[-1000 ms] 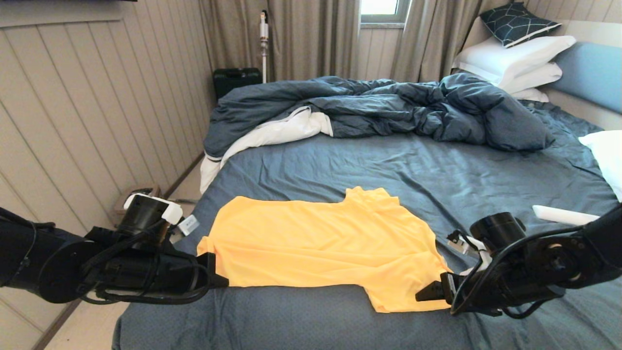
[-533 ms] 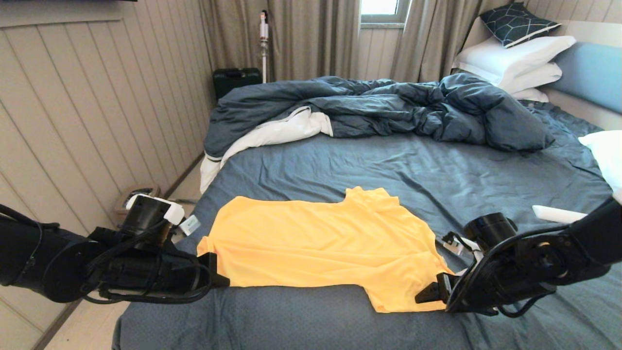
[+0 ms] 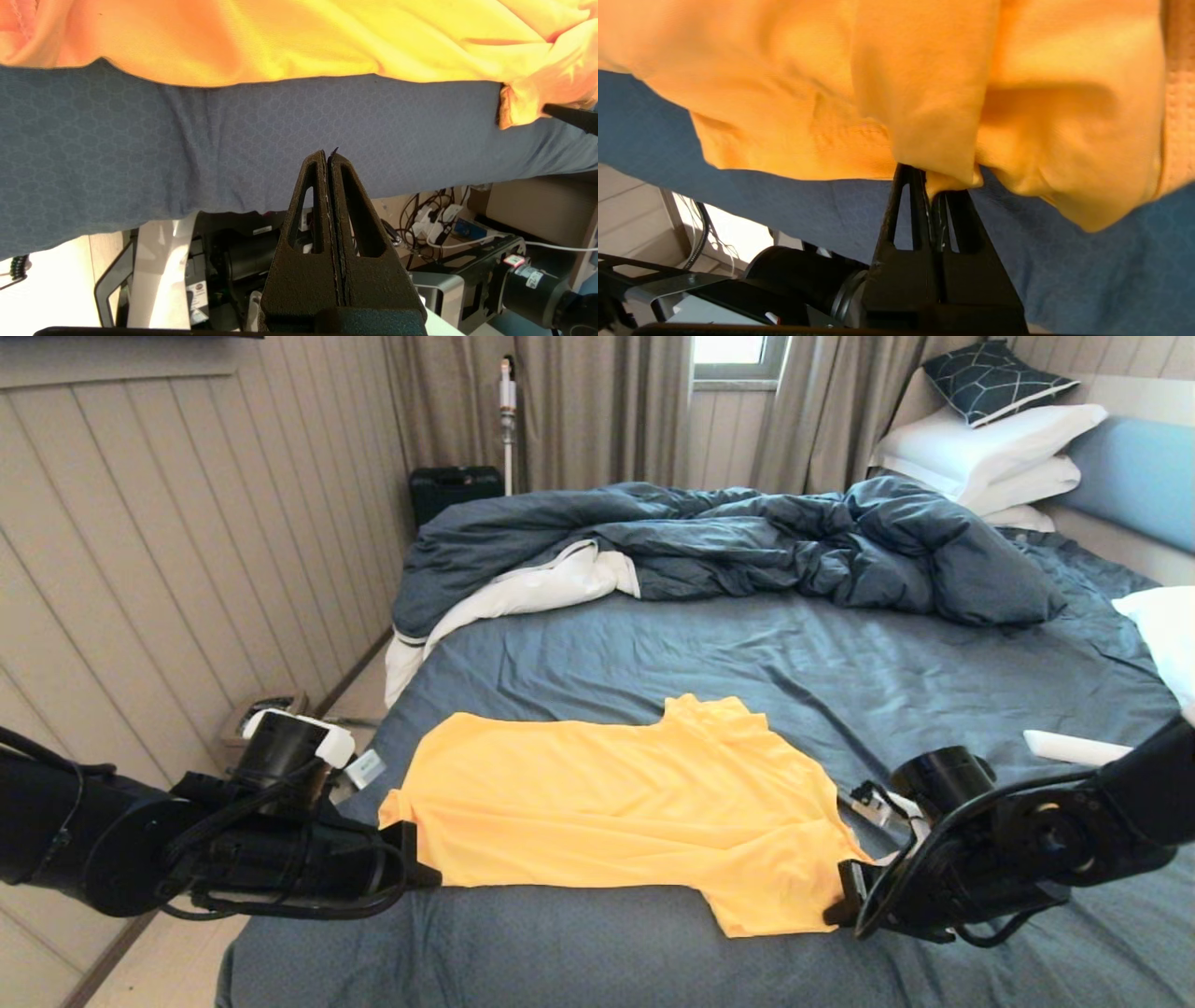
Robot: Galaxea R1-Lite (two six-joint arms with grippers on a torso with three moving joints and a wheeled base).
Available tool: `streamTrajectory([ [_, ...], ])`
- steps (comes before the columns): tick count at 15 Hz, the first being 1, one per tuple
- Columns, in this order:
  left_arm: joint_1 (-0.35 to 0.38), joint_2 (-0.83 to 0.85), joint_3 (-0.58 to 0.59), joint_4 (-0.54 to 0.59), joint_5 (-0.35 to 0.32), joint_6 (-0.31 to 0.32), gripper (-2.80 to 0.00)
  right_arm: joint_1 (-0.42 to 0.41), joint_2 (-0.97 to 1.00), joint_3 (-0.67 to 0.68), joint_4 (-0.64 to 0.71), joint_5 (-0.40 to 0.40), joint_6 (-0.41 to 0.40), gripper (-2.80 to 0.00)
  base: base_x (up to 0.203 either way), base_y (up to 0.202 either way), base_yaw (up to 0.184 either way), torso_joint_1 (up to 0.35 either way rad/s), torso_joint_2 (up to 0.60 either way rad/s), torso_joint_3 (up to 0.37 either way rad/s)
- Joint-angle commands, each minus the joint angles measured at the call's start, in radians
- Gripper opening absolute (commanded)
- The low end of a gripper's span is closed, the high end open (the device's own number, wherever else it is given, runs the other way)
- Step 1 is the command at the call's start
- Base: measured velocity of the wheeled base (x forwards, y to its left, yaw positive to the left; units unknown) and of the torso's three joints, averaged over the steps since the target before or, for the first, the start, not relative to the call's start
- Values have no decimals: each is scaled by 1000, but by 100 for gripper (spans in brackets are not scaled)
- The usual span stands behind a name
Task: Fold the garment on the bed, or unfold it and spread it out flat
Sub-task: Fold the yellow T-shirt
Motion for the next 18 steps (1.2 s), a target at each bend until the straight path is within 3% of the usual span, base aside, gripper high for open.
streamTrajectory([
  [1, 0, 0, 1, -1, -2, -4, -280, -1, -17, -7, -1, 2, 3, -280, 0, 0, 0, 0, 0, 0],
  [6, -11, -8, 4, 0, 4, -16, -280, 4, -100, -51, -1, 5, 43, -280, 0, 0, 0, 0, 0, 0],
  [9, -35, -12, 5, 0, 50, -28, -280, 8, -104, -149, 4, 3, 85, -280, 0, 0, 0, 0, 0, 0],
  [13, -35, -34, -9, 0, 53, -29, -280, 1, -34, -264, 8, 3, 100, -280, 0, 0, 0, 0, 0, 0],
  [18, -19, -31, -73, 6, 55, -41, -280, -1, 71, -432, 10, 0, 190, -280, 0, 0, 0, 0, 0, 0],
])
